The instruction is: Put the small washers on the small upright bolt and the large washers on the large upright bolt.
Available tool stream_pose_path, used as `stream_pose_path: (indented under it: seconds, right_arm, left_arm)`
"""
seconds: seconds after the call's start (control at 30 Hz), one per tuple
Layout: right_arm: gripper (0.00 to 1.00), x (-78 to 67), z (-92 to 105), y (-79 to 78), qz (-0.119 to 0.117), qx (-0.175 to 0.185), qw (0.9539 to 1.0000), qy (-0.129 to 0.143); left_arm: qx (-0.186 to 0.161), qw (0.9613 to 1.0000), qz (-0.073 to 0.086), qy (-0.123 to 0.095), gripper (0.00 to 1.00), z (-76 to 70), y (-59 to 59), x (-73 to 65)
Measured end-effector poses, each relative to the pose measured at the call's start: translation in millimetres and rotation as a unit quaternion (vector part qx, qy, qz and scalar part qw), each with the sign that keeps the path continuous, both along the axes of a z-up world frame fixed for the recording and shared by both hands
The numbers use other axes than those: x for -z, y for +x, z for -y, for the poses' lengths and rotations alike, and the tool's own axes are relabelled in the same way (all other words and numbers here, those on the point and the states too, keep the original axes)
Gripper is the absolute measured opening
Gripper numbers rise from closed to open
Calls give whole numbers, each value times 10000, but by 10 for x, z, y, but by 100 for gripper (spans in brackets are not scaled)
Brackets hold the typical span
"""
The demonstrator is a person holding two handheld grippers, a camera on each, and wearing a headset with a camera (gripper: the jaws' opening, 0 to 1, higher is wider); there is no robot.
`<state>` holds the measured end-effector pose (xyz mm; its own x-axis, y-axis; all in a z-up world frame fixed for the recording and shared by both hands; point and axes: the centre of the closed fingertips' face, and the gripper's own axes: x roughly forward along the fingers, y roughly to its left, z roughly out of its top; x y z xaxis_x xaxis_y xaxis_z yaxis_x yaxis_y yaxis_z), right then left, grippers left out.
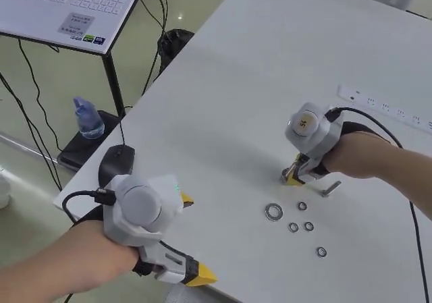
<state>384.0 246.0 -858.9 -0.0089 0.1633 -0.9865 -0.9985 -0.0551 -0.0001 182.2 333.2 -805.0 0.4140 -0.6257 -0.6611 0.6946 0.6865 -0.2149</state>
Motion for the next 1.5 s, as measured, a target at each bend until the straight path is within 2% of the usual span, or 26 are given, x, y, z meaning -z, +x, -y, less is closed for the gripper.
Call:
stream_pose_path:
  seconds: [0.23, 0.8, 0.87, 0.93, 1.3, 1.5]
  right_arm:
    - [22, 29, -12, -1, 71, 23, 10000, 23]
    - [24, 19, -5, -19, -5, 49, 10000, 14]
    - [28, 39, 16, -44, -24, -77, 10000, -44]
    - [36, 39, -9, -35, -10, -47, 10000, 45]
    - [40, -81, -5, -43, -60, -74, 9998, 168]
    - [41, -227, 9, -62, -78, -98, 9996, 269]
  left_arm:
    - [26, 10000, -32, 13, 79, 2, -19, 16]
    - [35, 10000, -43, 44, 78, 5, -56, 20]
    - [24, 10000, -57, 52, 78, -3, -63, 26]
    - [17, 10000, -52, 57, 78, -8, -65, 28]
    - [17, 10000, -36, 61, 78, 2, -48, -3]
    - [40, 10000, 10, 81, 78, -9, -51, -10]
